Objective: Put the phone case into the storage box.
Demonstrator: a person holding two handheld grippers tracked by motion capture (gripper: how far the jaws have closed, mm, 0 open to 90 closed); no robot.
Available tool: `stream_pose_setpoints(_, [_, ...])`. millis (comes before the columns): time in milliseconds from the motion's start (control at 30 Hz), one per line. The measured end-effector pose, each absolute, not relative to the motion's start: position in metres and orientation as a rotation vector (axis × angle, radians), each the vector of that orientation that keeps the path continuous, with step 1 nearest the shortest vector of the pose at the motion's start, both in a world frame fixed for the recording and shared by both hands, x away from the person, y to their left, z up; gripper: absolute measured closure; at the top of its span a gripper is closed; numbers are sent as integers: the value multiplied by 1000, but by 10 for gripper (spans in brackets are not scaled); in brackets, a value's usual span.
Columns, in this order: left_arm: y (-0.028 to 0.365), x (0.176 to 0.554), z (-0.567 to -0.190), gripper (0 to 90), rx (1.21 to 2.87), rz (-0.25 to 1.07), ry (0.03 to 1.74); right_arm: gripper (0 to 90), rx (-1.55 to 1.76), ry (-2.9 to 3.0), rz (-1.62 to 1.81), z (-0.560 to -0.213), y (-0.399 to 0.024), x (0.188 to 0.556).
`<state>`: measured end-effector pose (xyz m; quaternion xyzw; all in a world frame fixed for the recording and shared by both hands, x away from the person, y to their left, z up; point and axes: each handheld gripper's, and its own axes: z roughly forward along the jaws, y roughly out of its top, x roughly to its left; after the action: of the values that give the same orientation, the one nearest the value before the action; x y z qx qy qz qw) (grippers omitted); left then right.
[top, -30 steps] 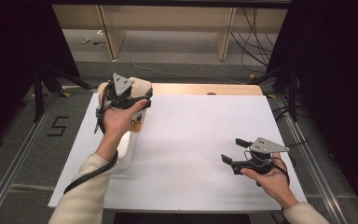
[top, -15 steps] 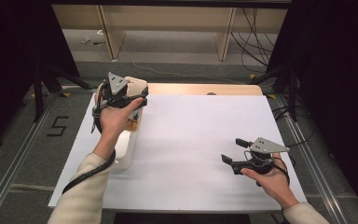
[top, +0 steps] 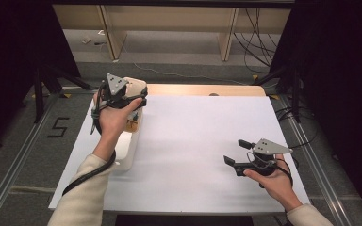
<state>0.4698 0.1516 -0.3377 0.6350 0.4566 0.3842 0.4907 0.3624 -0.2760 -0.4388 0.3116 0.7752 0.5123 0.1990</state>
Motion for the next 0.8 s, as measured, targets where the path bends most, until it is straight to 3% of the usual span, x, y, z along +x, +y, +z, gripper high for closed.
stream_pose_setpoints(800, [160,473,-341,110,1537,961,1149,159,871,2168,1433,-439,-276,362])
